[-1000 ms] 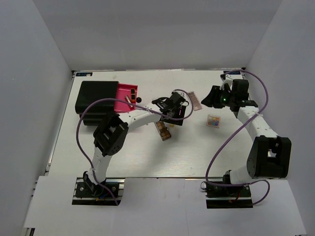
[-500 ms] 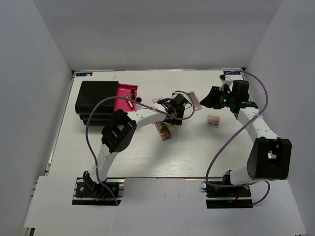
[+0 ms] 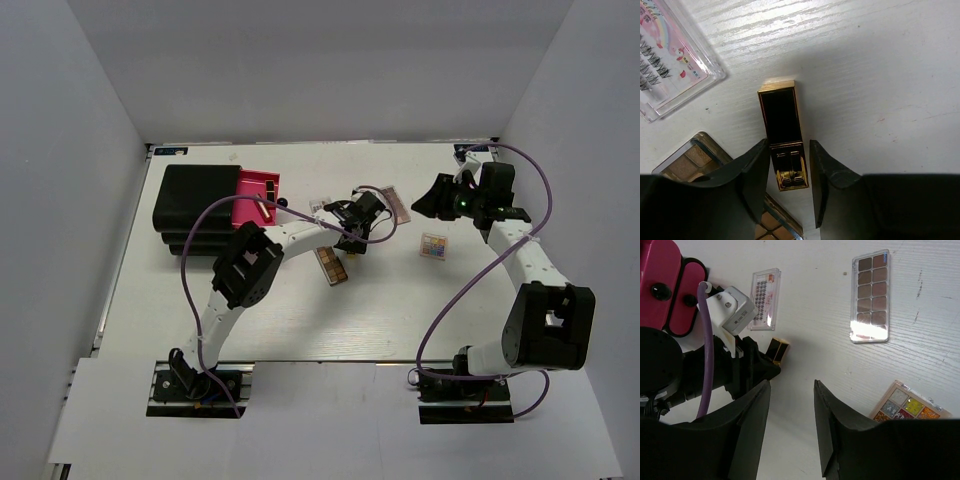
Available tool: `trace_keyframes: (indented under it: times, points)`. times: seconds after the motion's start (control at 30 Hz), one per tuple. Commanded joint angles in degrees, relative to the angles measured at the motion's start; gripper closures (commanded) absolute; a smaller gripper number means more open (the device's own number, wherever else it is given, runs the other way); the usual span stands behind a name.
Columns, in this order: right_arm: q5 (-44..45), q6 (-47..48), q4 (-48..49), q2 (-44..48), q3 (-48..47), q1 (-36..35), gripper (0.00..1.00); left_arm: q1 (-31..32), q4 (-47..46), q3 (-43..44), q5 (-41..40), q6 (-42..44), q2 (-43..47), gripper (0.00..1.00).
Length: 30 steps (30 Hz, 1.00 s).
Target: Organize the makeup
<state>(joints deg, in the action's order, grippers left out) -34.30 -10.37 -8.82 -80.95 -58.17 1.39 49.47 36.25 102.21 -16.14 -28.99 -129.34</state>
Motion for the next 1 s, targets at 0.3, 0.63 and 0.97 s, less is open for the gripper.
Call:
trace_keyframes:
  times: [0.3, 0.63, 0.97]
  points:
    - [-3.2, -0.8, 2.7, 2.0, 1.2, 0.7, 0.55, 0.4, -0.2, 2.3, -3.3, 2.0, 10.0, 0.74]
    - [-5.3, -0.9, 2.8, 1.7, 1.4, 0.5, 0.58, -6.6, 6.2, -0.2, -15.4, 6.9, 25.0, 0.79]
    - [-6.3, -1.5, 2.8, 1.5, 1.6, 0.5, 0.58, -15.3, 9.4, -4.0, -22.4, 9.9, 31.5, 0.79]
